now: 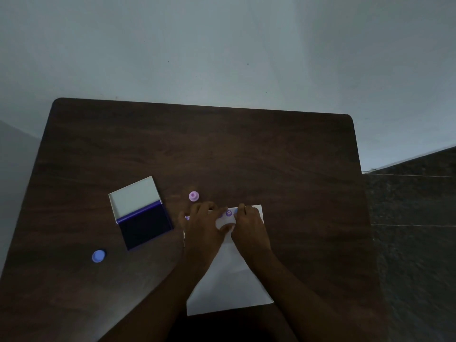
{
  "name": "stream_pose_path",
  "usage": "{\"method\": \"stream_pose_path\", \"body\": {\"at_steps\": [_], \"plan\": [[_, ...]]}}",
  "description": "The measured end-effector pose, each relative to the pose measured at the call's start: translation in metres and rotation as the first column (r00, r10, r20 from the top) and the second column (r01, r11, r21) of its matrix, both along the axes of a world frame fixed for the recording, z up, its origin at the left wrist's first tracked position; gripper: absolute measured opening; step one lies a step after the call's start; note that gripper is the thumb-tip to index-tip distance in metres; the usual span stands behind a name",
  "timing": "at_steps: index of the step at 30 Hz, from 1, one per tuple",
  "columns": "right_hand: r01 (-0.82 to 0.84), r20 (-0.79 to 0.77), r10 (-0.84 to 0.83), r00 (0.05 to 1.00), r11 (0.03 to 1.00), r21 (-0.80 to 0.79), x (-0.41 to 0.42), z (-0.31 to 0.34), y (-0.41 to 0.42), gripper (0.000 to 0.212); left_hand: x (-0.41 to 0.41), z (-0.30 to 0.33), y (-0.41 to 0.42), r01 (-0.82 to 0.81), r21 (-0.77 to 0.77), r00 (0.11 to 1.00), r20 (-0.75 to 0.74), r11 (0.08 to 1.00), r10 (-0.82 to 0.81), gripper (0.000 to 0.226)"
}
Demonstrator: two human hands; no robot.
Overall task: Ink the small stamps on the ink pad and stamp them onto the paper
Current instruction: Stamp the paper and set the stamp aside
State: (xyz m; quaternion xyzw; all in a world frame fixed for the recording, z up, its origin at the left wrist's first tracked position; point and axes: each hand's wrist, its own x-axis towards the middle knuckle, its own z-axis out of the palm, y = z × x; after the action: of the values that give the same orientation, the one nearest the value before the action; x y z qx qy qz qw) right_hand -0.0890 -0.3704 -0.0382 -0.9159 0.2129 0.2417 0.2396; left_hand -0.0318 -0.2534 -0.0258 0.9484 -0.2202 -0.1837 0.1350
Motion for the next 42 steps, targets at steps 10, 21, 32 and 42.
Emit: {"method": "stream_pose_path", "body": {"at_steps": [10, 21, 32, 42], "plan": [[-0.001, 0.017, 0.001, 1.0, 1.0, -0.005, 0.001, -0.001, -0.001, 0.065, -0.001, -0.008, 0.003, 0.018, -0.033, 1.0, -0.019, 0.999, -0.018, 0.041], [0.0, 0.035, 0.0, 0.999, 1.0, -0.002, 0.0, 0.006, 0.002, 0.07, -0.003, 0.005, 0.003, 0.023, 0.027, 1.0, 0.008, 0.999, -0.023, 0.045], [0.725, 0.253, -0.779, 0.574, 0.627, 0.285, -0.034, 0.039, 0.001, 0.009, -0.001, 0.029, -0.006, 0.047, 0.072, 0.994, -0.099, 0.996, -0.04, 0.051], [0.687, -0.259, -0.9, 0.351, 0.06, 0.724, -0.034, 0.044, 0.029, 0.01, -0.013, 0.035, 0.035, -0.004, -0.006, 0.989, -0.145, 1.0, 0.003, 0.042]]}}
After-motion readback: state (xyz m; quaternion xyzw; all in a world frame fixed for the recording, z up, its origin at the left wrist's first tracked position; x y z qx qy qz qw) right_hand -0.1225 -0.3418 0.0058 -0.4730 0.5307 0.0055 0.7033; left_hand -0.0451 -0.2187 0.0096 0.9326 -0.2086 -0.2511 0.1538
